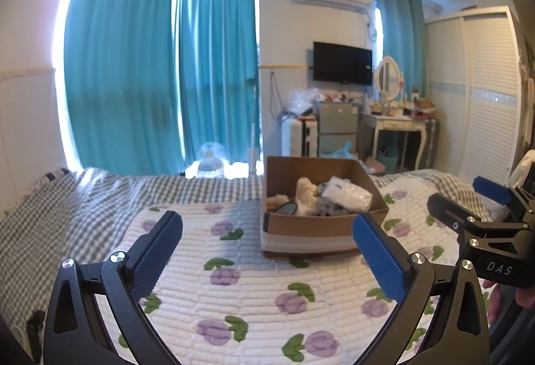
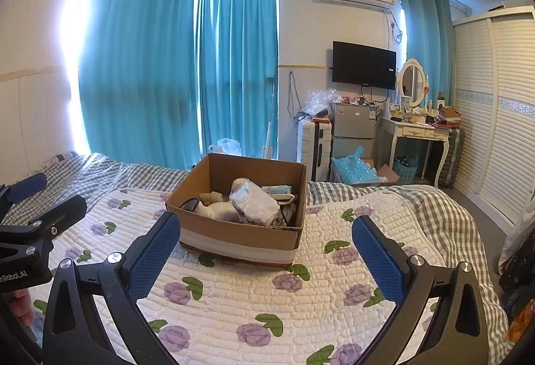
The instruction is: Organize soft objects
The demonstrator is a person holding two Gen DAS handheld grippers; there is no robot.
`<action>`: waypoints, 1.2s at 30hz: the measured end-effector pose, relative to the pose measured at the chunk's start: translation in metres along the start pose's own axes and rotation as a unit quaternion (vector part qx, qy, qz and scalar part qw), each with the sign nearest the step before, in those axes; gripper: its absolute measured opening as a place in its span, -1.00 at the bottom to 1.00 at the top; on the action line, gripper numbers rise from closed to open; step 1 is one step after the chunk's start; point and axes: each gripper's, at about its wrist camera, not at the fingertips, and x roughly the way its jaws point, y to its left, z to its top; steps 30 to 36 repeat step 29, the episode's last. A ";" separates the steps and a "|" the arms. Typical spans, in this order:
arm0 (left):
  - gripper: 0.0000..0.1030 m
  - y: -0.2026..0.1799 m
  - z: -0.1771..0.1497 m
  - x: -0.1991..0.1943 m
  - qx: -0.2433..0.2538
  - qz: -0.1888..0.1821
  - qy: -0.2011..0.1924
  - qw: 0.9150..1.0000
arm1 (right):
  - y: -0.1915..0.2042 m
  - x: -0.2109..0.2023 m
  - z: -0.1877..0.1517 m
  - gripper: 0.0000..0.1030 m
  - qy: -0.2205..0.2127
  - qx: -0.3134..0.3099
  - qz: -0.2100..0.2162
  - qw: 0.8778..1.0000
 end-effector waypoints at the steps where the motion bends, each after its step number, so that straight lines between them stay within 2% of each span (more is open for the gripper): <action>1: 1.00 0.000 0.000 0.000 0.000 0.001 0.000 1.000 | 0.000 0.000 0.000 1.00 0.000 0.000 0.000 1.000; 16: 1.00 0.000 -0.001 0.000 0.000 0.002 0.002 1.000 | 0.000 0.000 -0.002 1.00 0.002 -0.001 0.004 1.000; 23: 1.00 0.004 -0.004 0.005 -0.016 -0.016 0.025 0.999 | -0.002 -0.001 -0.003 1.00 0.005 -0.001 0.007 1.000; 36: 1.00 0.005 -0.004 0.004 -0.019 -0.008 0.019 1.000 | -0.004 0.000 -0.003 1.00 0.008 0.000 0.008 1.000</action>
